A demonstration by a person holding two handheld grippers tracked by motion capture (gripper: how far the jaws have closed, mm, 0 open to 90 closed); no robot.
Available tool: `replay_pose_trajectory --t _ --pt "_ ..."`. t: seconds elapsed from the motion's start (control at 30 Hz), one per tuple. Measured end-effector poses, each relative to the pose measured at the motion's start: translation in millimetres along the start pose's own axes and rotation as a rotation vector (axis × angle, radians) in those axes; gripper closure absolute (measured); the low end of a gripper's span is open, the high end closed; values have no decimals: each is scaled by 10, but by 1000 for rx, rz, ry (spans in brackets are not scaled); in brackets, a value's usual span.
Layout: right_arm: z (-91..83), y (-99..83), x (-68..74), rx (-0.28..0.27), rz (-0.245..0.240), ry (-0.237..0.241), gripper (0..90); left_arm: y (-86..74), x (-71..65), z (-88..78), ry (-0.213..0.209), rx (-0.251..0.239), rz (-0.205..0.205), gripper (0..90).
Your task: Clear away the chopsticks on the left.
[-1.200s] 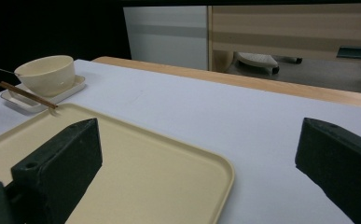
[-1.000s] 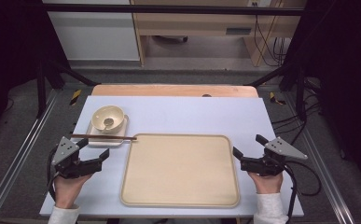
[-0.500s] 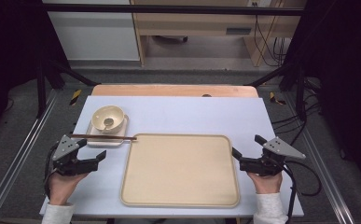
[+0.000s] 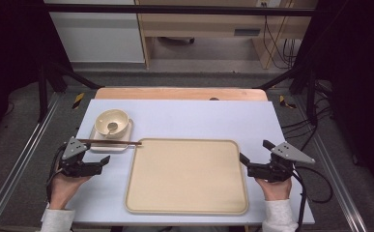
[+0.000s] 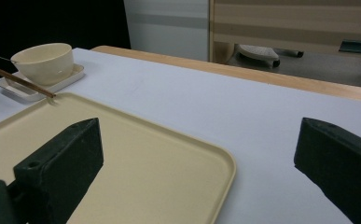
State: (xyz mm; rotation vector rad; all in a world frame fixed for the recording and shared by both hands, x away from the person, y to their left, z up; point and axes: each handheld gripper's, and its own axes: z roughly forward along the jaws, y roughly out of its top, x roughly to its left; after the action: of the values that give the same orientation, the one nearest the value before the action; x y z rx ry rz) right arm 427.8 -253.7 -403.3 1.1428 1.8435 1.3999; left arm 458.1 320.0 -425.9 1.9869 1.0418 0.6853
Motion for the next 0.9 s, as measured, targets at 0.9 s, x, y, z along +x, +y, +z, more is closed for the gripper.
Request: replay_pose_trajectory --t 0.9 --pt "20 -2 16 15 -1 1 20 145 219 295 38 143 67 188"
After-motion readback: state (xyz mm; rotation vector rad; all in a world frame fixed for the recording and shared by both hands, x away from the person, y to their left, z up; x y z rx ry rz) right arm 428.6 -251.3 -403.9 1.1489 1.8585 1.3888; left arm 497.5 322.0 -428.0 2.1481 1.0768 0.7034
